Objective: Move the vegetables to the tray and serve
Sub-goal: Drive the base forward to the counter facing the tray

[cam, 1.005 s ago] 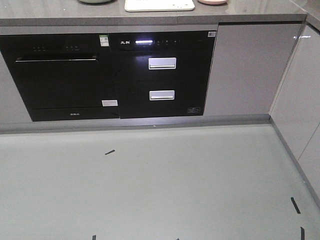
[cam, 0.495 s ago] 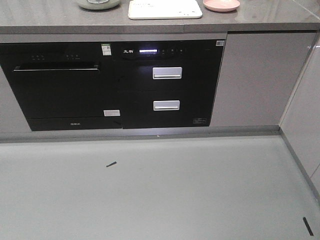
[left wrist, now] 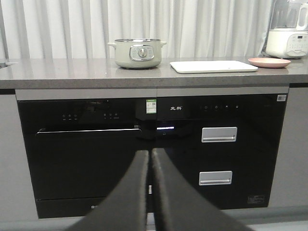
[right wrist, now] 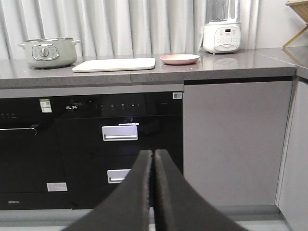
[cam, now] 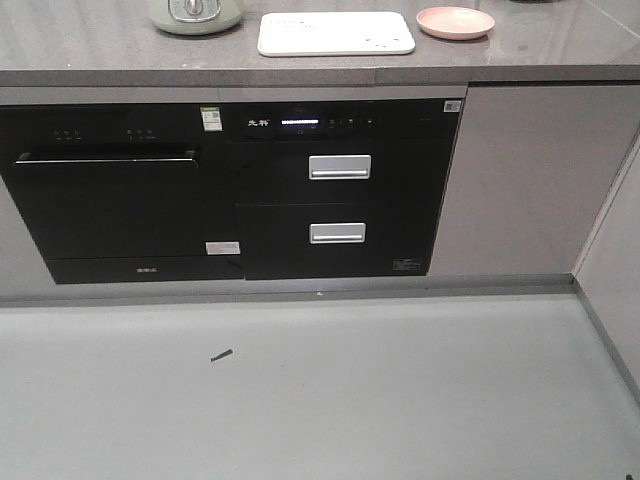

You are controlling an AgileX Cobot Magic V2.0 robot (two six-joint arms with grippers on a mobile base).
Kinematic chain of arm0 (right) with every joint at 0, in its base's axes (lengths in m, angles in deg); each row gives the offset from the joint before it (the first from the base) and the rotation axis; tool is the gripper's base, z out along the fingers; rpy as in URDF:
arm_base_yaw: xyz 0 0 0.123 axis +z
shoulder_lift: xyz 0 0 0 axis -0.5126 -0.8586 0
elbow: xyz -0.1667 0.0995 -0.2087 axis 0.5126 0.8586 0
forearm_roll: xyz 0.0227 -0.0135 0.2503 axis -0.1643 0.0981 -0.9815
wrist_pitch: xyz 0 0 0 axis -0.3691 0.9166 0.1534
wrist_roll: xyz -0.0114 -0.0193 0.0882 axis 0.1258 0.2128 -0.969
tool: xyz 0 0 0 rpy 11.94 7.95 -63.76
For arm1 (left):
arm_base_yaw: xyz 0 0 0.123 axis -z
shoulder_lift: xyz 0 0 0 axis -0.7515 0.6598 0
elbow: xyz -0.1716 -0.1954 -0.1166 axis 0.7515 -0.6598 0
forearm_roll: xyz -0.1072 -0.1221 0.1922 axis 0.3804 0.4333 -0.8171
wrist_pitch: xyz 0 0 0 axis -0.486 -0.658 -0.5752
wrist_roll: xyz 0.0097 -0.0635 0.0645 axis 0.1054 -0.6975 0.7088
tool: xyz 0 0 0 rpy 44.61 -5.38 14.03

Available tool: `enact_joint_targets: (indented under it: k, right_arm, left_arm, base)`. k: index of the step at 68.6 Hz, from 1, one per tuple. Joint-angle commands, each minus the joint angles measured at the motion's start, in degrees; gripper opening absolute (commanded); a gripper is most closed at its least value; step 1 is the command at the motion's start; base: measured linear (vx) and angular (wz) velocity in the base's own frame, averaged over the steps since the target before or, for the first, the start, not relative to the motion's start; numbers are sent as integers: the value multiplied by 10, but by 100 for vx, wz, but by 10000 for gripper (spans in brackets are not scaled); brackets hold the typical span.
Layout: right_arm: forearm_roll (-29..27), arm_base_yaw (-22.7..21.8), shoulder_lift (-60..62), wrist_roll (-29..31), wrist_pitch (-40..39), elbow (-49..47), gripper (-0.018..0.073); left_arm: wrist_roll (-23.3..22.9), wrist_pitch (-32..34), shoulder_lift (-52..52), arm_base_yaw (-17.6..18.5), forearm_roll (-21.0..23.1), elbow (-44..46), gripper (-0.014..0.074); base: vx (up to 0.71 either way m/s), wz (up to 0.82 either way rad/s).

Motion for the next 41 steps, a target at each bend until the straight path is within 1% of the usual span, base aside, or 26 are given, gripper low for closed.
enact_joint_targets:
  k: [1, 41]
  right_arm:
    - [2, -3, 5, 0, -44, 9, -6]
    - [2, -3, 5, 0, -44, 9, -6]
  left_arm:
    - [-3, 43, -8, 1, 5, -16, -6]
    - [-3, 43, -8, 1, 5, -16, -6]
  base:
    - [19, 0]
    - [17, -2]
